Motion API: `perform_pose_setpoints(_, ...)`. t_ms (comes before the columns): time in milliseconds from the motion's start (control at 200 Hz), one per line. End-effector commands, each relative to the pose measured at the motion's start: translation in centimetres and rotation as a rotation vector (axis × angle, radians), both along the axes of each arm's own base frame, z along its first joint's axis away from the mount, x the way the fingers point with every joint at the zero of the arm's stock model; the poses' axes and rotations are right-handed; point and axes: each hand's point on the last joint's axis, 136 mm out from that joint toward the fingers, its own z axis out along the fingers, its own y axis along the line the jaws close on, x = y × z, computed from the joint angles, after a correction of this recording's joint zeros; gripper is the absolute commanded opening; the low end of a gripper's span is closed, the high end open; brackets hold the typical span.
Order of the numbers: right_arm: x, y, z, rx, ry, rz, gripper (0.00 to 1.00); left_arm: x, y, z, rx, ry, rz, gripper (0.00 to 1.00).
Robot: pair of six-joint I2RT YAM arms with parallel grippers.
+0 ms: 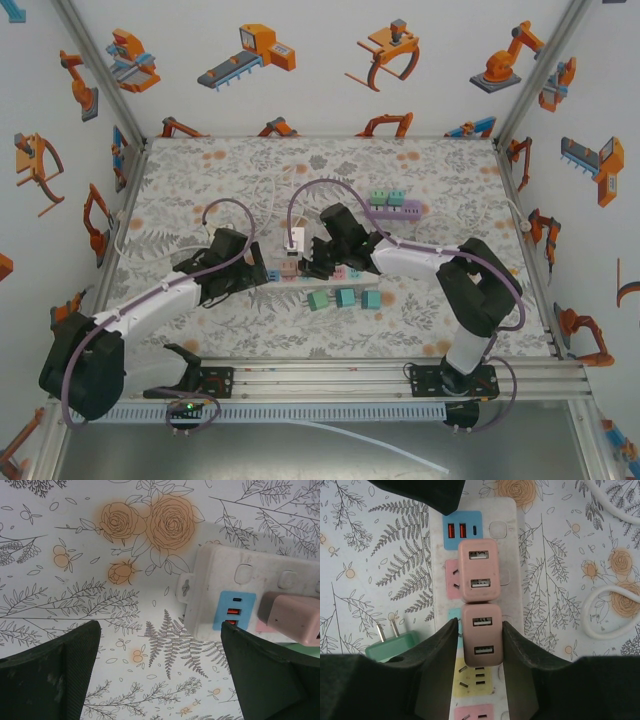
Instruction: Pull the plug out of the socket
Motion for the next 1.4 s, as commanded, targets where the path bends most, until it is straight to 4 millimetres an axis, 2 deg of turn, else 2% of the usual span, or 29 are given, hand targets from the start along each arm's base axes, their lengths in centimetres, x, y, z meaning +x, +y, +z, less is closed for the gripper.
perform_pose_setpoints(0, 0.0, 0.6, 1.2, 0.019, -0.003, 0.044, 0.38, -0.3, -0.2, -0.8, -0.013, 0.033, -0.003, 0.97)
perform_pose_setpoints(285, 0.0, 1.0, 2.1, 0.031, -0.004, 0.061, 0.30, -0.9, -0.7, -2.1, -0.020, 0.084, -0.031, 0.94)
perform_pose_setpoints(581, 0.2, 1.4, 3.0, 0.048, 0.000, 0.071, 0.24, -1.2, 0.2, -3.0, 0.031, 0.114, -0.012, 0.91)
perform_pose_setpoints(911, 1.5, 1.1, 4.6, 0.132, 0.066, 0.019, 0.21, -1.4, 0.6, -4.0, 0.060, 0.147, 0.007, 0.90)
perform_pose_setpoints(1397, 2.0, 0.4, 5.1, 0.156, 0.028, -0.005, 0.18, -1.5, 1.4, -4.2, 0.101, 0.153, 0.029, 0.89)
